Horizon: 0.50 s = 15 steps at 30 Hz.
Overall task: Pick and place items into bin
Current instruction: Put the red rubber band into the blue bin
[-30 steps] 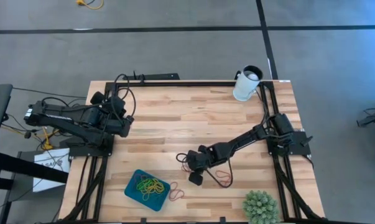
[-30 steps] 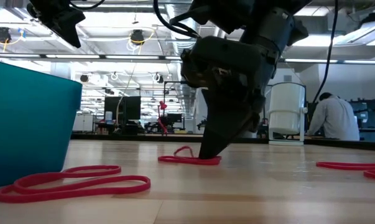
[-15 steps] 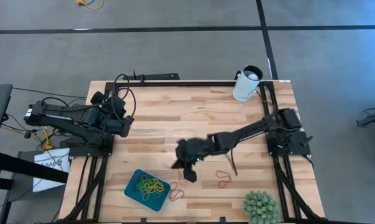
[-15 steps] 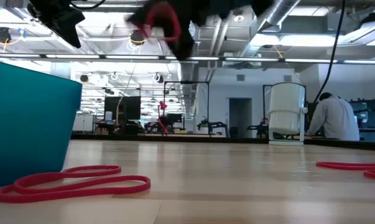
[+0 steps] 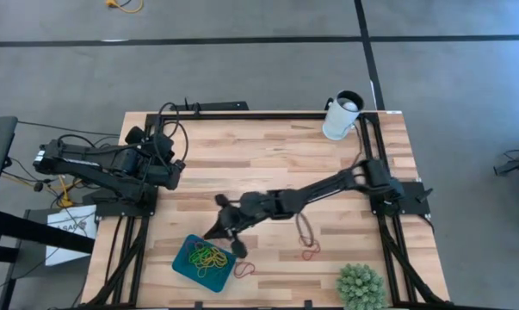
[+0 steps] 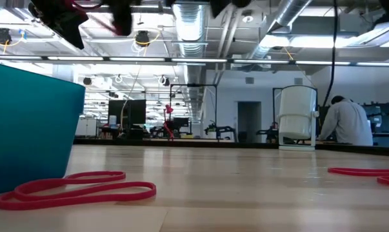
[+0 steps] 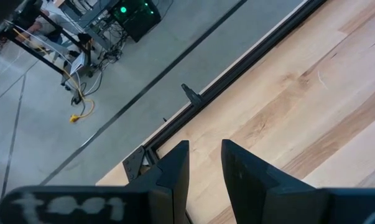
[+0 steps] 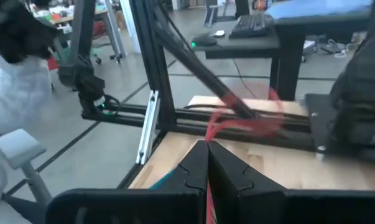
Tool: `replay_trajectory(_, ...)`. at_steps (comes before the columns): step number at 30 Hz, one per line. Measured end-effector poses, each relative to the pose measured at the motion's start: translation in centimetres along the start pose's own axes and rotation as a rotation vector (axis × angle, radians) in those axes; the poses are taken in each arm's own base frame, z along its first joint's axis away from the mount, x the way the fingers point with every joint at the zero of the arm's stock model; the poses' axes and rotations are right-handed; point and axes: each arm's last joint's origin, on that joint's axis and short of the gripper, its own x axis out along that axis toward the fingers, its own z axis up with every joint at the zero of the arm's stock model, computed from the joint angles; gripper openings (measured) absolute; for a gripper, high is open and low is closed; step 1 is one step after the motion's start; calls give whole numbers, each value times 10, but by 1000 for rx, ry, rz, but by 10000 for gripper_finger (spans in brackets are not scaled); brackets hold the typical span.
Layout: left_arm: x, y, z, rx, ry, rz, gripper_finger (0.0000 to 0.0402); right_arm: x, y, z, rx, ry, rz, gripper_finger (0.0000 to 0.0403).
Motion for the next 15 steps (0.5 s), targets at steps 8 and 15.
replay_trajectory(8, 0, -1, -1, 9, 29, -25, 85, 57, -12, -35, 5, 26, 36, 0)
replay_trajectory(15, 0, -1, -1, 10, 37, -30, 85, 87, -19, -57, 13, 57, 52, 0)
